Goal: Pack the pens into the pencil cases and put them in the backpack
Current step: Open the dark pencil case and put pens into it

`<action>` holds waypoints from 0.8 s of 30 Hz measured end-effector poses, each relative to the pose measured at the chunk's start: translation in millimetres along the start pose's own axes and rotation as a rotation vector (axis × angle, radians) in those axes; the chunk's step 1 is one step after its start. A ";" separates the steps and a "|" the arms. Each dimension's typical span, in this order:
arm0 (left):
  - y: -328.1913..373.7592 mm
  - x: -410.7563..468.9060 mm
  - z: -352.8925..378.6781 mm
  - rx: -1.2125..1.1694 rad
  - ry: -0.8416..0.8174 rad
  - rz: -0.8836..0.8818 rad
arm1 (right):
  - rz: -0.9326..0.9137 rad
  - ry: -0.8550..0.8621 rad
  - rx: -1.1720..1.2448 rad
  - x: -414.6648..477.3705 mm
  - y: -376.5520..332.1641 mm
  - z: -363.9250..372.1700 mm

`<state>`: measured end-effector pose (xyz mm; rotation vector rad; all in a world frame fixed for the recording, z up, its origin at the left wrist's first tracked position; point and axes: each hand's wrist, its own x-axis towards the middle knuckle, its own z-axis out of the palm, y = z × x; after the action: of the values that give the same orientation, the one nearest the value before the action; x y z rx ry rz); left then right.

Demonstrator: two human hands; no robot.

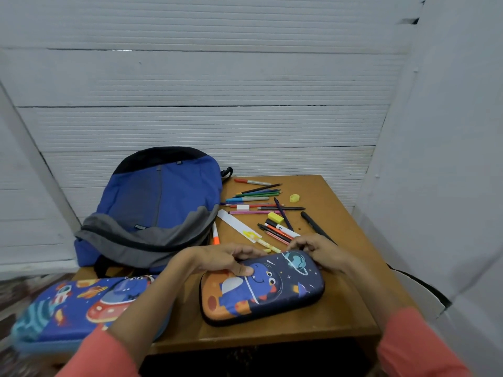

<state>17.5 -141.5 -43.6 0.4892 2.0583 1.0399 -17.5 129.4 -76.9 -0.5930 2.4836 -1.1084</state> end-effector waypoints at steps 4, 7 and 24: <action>1.2 -1.3 0.5 0.012 0.008 -0.013 | -0.042 0.041 0.004 0.7 3.5 2.8; 2.3 -2.4 1.4 0.014 0.010 -0.021 | -0.021 0.089 0.006 -1.0 3.2 5.0; 4.3 -3.3 7.3 0.005 0.050 -0.029 | -0.004 0.307 -0.078 -48.3 22.4 11.6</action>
<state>25.3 -137.2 -41.4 0.4385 2.1066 1.0396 23.9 160.3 -94.2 -0.4800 2.7983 -1.1854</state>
